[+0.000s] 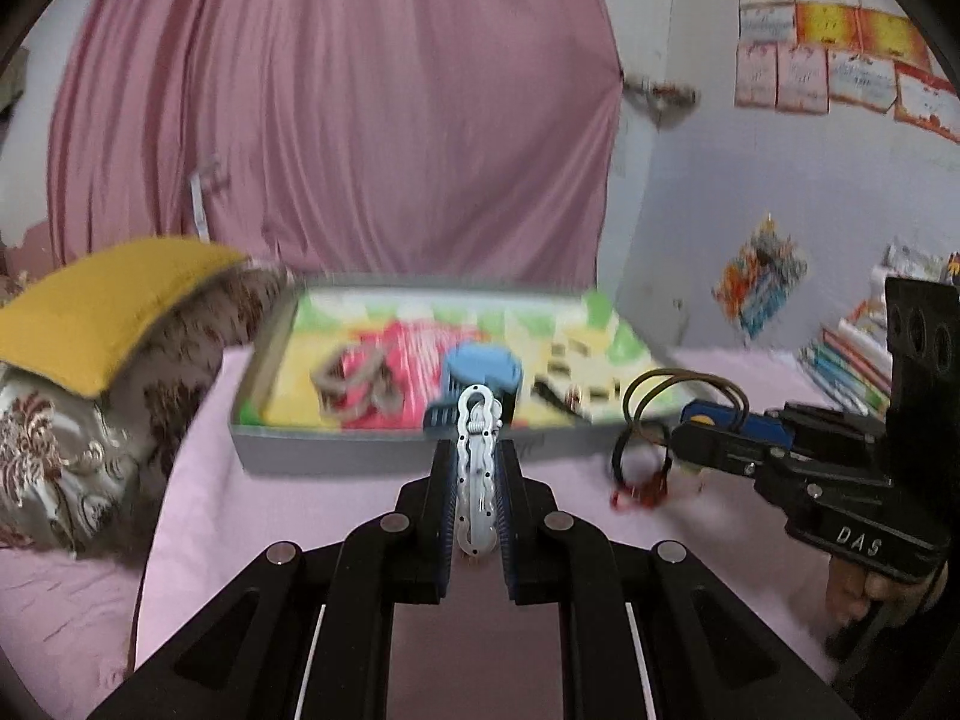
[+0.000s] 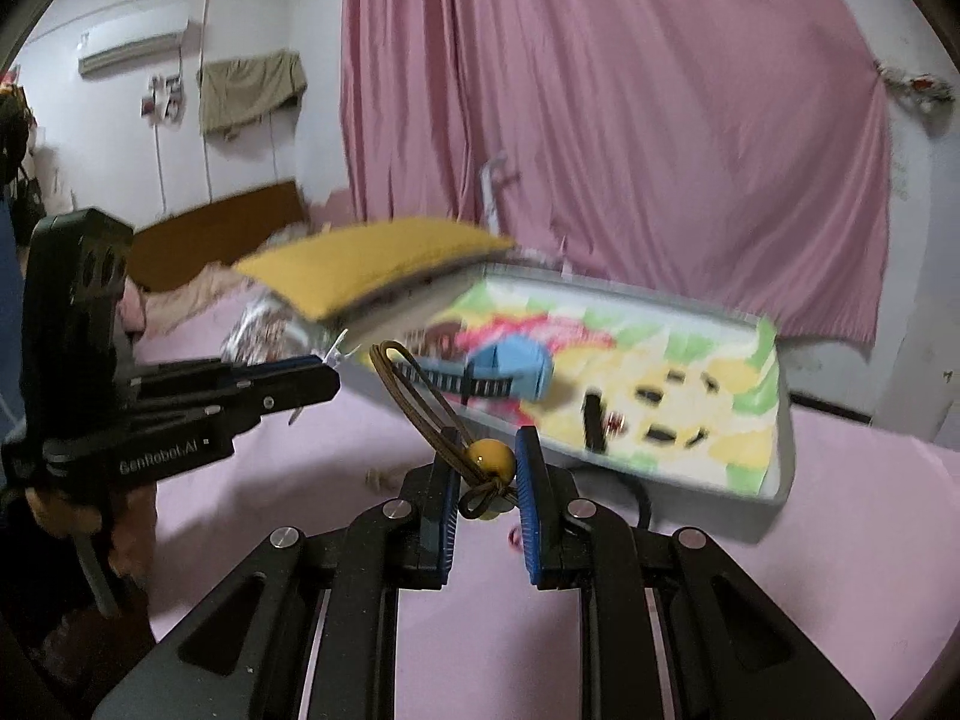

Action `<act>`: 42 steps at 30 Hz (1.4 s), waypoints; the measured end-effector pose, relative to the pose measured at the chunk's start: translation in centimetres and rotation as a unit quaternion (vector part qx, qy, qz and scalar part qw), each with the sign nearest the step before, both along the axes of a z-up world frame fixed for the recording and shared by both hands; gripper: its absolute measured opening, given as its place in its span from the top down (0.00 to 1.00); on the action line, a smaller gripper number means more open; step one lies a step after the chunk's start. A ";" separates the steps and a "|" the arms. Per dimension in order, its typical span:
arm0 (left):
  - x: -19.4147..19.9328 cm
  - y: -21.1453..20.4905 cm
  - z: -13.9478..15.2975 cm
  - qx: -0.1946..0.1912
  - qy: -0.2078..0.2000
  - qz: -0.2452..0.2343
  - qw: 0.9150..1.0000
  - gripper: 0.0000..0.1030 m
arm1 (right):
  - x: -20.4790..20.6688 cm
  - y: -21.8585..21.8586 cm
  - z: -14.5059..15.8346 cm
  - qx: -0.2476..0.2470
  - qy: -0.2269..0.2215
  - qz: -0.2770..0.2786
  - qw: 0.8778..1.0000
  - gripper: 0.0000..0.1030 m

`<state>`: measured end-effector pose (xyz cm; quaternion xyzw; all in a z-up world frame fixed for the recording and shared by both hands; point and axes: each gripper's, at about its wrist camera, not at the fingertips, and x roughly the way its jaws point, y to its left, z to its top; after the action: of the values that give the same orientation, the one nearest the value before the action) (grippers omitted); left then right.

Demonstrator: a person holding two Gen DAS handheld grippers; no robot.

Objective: Organize jewelry

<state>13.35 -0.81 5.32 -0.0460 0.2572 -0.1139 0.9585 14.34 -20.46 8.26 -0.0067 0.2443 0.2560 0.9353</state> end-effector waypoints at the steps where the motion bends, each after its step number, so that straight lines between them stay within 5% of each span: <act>1: -0.1 -0.1 0.4 -0.003 -0.018 0.003 1.000 0.89 | -0.1 0.0 0.3 0.006 -0.013 -0.007 1.000 0.85; 7: -0.3 -1.1 2.4 -0.007 -0.098 0.026 0.995 0.89 | -0.4 -0.4 1.9 0.033 -0.074 -0.043 0.996 0.85; 16: 1.8 -2.5 3.8 0.009 -0.147 0.052 0.988 0.89 | 1.9 -0.4 2.4 0.036 -0.085 -0.086 0.992 0.85; 32: 8.1 -2.5 2.4 0.010 -0.110 0.074 0.991 0.89 | 7.8 0.0 2.1 0.016 -0.086 -0.142 0.986 0.85; 42: 11.8 -1.5 0.1 -0.007 -0.021 0.083 0.996 0.89 | 11.2 0.6 0.0 -0.010 0.000 -0.140 0.990 0.85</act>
<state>25.15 -2.35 5.42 -0.0712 0.2315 -0.0366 0.9695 25.57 -19.86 8.25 0.0185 0.2452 0.1200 0.9618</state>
